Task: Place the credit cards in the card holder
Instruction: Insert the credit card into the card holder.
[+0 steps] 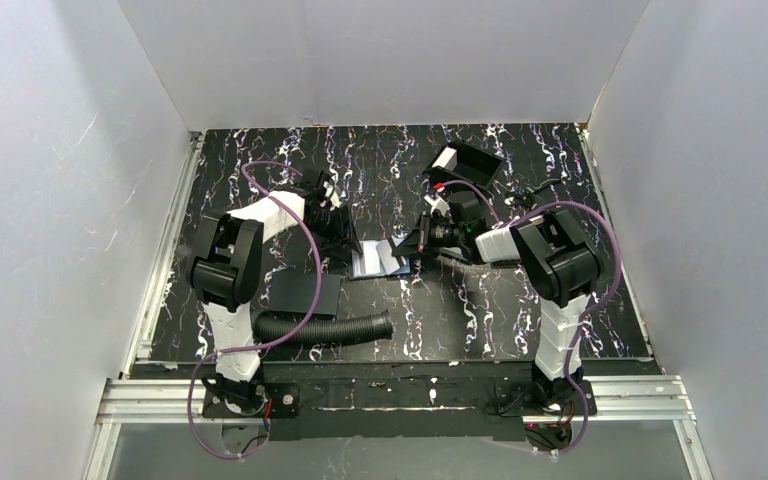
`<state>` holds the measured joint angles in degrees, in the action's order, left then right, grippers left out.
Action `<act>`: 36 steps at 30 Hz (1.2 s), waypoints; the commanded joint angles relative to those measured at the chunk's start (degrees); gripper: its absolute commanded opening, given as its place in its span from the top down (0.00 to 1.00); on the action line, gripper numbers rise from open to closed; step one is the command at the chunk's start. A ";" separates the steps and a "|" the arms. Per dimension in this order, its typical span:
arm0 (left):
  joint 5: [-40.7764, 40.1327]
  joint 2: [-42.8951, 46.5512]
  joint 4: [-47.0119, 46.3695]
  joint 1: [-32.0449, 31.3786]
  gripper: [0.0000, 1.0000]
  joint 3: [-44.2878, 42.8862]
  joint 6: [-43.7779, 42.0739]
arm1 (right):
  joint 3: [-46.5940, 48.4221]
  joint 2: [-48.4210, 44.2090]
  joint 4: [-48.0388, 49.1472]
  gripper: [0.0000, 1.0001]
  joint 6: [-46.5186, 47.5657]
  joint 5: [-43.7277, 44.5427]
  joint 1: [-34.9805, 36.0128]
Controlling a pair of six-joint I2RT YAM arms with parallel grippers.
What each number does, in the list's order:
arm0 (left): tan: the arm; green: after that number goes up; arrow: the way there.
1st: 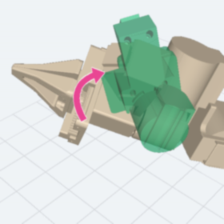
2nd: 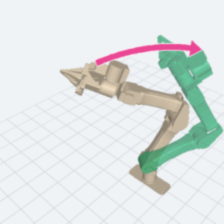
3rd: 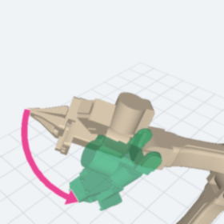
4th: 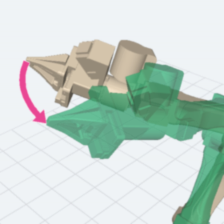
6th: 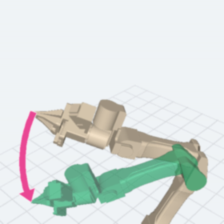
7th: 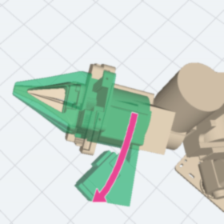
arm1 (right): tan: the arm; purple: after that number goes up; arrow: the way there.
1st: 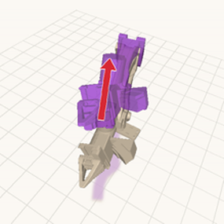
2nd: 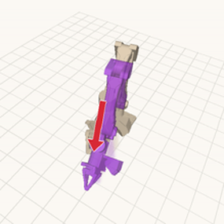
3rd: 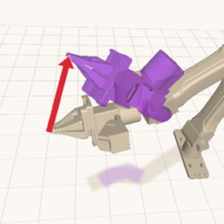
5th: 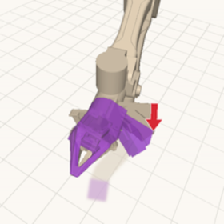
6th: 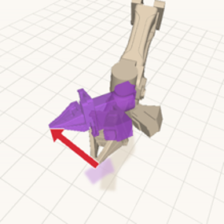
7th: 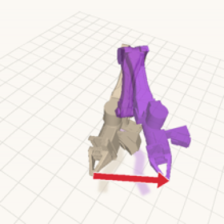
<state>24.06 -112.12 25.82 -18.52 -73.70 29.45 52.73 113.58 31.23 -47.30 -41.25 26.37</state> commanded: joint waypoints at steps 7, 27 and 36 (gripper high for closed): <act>-3.60 -1.96 2.21 -0.35 0.56 0.06 -1.32 | -1.26 -1.38 -0.66 0.99 2.12 -1.13 -0.72; -2.21 -3.07 1.95 -1.34 0.66 0.82 -1.78 | -0.75 3.10 9.17 0.99 -2.09 -4.08 -0.65; -2.17 -3.15 2.38 -1.36 0.67 0.60 -2.29 | 1.35 5.94 12.67 0.99 -3.15 -2.31 -0.62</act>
<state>23.83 -112.81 26.00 -19.03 -73.80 28.90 51.85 118.38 40.21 -50.60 -44.35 25.89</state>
